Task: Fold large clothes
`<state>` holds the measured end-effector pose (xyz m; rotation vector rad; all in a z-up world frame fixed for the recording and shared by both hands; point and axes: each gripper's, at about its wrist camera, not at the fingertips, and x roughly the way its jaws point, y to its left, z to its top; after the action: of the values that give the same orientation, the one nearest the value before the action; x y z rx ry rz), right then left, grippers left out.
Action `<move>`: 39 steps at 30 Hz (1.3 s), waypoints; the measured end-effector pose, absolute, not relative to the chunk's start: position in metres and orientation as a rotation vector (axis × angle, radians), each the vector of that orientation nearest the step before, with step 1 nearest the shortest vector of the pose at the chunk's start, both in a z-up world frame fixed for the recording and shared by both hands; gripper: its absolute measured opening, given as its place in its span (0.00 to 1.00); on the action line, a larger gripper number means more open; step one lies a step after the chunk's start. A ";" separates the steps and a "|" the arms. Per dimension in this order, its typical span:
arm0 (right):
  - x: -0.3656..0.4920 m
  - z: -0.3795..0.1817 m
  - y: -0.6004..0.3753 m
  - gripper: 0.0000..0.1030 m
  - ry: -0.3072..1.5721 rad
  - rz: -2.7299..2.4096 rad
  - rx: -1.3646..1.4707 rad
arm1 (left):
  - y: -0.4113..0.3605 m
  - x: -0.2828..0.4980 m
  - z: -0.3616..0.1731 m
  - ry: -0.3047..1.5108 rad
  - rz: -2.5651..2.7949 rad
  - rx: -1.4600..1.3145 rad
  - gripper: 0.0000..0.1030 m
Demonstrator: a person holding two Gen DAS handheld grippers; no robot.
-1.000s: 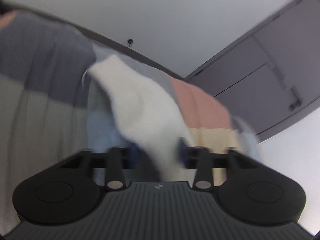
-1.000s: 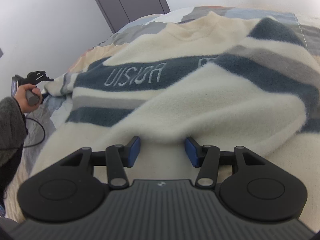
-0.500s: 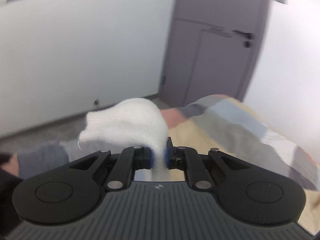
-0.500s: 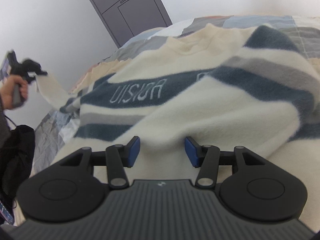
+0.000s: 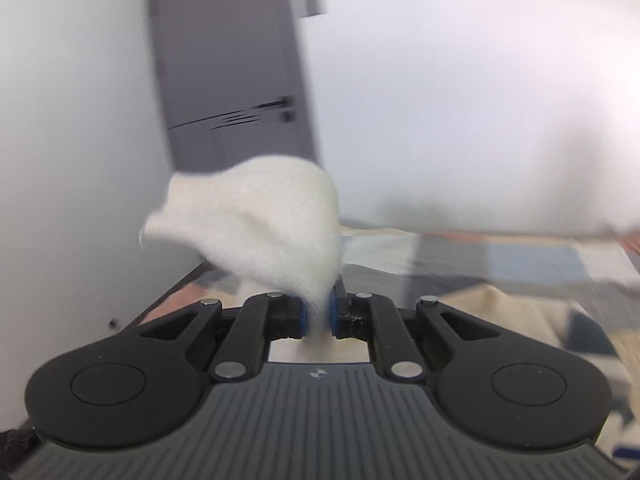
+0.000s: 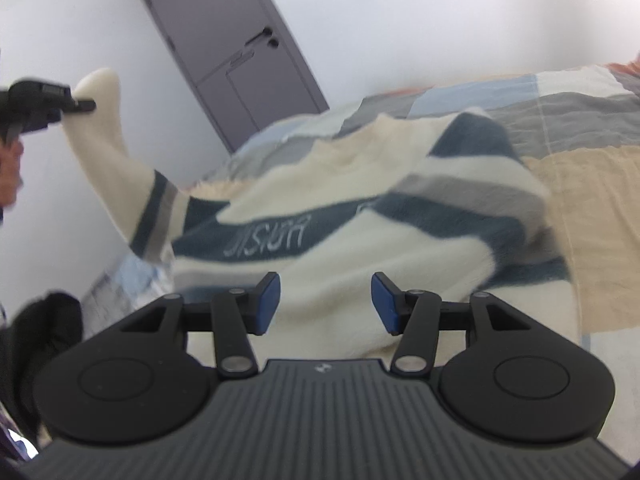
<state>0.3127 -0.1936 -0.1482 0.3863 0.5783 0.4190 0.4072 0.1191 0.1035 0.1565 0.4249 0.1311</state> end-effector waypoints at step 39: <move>0.288 -0.148 -0.189 0.53 0.521 0.393 0.327 | 0.065 0.246 -0.089 0.746 -0.185 -0.171 0.64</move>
<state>0.2885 -0.1893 -0.1480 0.3270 0.5208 0.3932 0.2457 0.0653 -0.0888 -0.1707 0.7455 -0.1847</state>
